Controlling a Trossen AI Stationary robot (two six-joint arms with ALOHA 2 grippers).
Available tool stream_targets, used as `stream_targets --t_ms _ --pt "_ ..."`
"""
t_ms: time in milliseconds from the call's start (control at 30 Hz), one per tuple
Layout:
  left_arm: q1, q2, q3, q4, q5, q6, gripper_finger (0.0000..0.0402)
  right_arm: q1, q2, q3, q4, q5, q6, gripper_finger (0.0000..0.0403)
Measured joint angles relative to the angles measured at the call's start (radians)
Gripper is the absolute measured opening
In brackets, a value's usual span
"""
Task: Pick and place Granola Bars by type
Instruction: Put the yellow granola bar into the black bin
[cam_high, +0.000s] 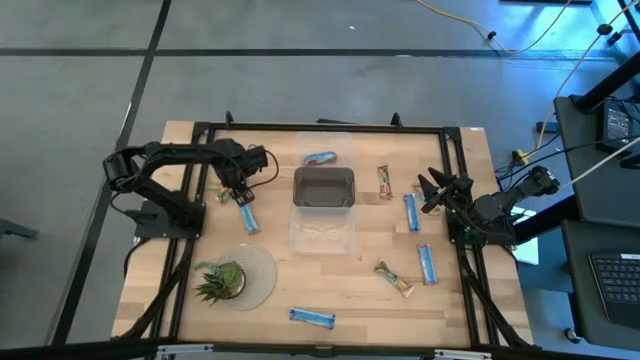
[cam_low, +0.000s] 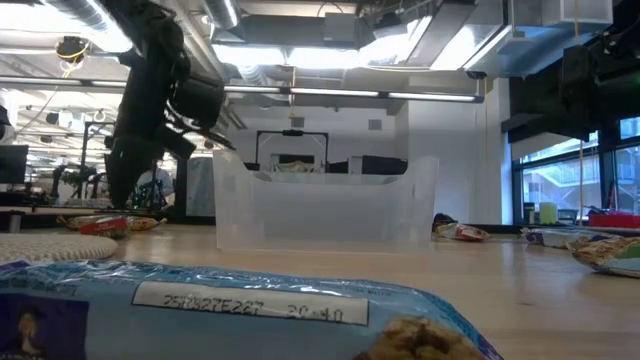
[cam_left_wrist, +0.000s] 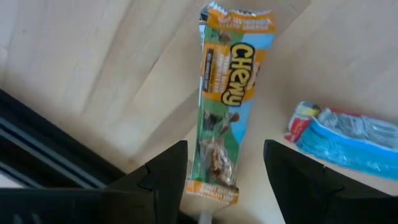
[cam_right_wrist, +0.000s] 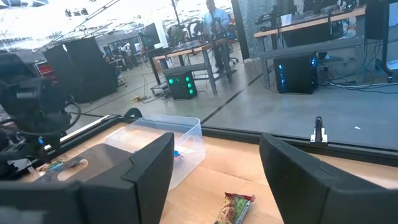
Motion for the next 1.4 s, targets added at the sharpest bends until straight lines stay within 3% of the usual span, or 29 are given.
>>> stream_targets --t_ms 167,767,1100,1400 --pt "0.000 0.000 -0.058 0.068 0.000 -0.002 0.0204 0.000 0.000 0.000 0.000 0.000 0.001 0.0239" --pt "0.015 0.004 -0.057 0.097 0.008 -0.054 0.0204 0.000 0.000 0.000 0.000 0.000 0.003 0.0239" --pt "0.045 0.104 -0.054 0.102 0.013 -0.037 0.0203 0.000 0.000 0.000 0.000 0.000 0.002 0.0239" --pt "0.045 0.126 -0.052 0.103 0.032 -0.017 0.0155 0.000 0.000 0.000 0.000 0.000 0.001 0.0239"
